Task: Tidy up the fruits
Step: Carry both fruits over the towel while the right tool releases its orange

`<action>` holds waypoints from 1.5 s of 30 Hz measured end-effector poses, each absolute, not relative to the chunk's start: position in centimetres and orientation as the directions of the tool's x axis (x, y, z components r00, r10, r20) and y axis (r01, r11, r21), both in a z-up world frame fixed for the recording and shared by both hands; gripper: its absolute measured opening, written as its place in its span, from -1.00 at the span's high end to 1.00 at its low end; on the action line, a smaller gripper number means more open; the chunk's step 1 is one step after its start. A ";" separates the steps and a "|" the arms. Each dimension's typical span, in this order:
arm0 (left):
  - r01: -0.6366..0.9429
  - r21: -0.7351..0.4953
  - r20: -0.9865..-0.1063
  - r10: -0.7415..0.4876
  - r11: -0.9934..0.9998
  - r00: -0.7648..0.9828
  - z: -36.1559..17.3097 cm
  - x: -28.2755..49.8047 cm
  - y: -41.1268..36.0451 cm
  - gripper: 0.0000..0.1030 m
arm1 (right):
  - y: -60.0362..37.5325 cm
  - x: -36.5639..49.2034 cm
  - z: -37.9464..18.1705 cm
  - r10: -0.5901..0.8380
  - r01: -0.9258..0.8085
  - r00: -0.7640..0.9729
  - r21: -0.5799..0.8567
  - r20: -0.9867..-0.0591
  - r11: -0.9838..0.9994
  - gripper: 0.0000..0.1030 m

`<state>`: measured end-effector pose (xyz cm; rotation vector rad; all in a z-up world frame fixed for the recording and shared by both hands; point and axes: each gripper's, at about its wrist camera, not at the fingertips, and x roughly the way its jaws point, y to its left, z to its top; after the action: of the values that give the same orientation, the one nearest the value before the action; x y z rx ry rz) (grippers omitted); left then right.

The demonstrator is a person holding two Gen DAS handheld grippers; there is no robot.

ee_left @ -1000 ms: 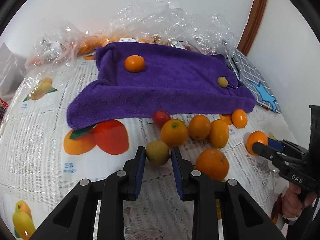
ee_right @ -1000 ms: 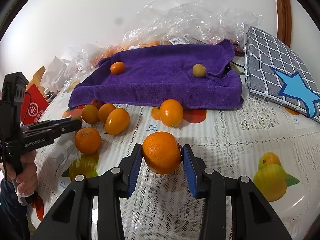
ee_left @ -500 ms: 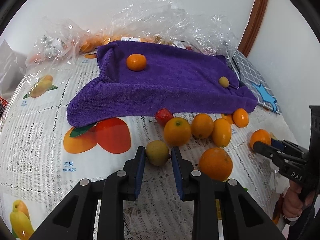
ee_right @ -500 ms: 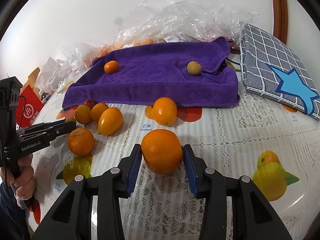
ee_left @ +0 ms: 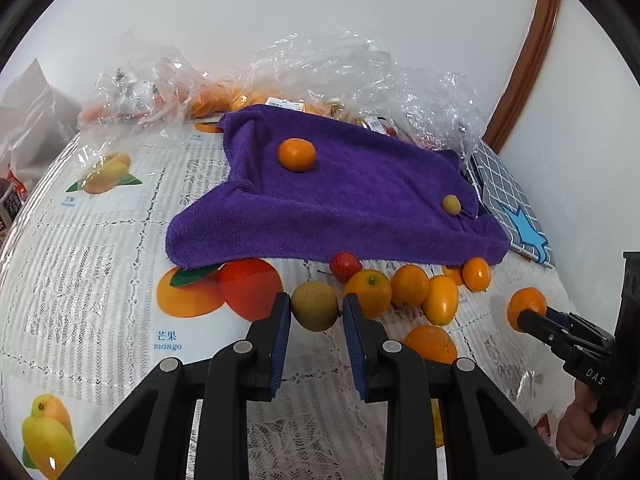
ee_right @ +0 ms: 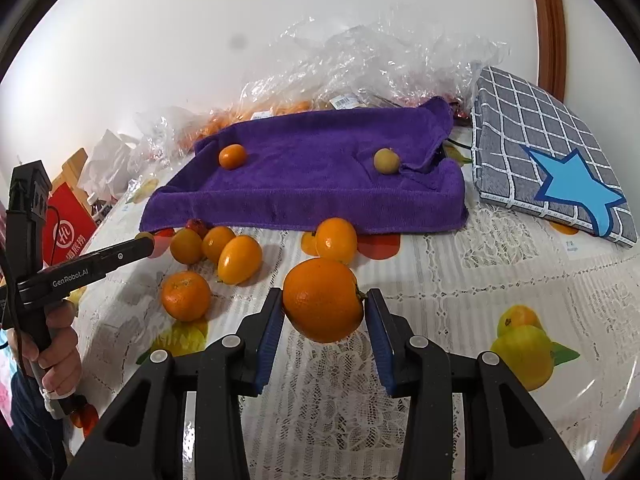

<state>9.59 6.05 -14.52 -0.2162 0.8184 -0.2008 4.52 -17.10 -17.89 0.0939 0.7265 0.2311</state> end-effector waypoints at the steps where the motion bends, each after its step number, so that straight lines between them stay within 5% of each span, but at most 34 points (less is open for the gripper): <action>1: 0.093 -0.268 -0.697 -0.259 0.959 0.669 -14.5 9.6 6.1 0.50 | -17.1 4.6 -17.8 0.241 -0.176 0.724 0.164 -0.647 0.971 0.20; 28: 0.050 -0.240 -0.639 -0.196 0.970 0.744 -11.4 9.7 8.0 0.50 | -18.7 5.8 -15.2 0.221 -0.136 0.778 0.186 -0.588 0.973 0.20; 45: 0.015 -0.191 -0.603 -0.129 0.982 0.787 -8.0 17.0 6.8 0.50 | -19.8 13.2 -13.5 0.213 -0.128 0.805 0.188 -0.555 0.974 0.20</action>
<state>17.04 6.84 -8.04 -0.1799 0.6610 -0.0778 13.21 -19.83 -13.55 0.1445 0.6097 0.1829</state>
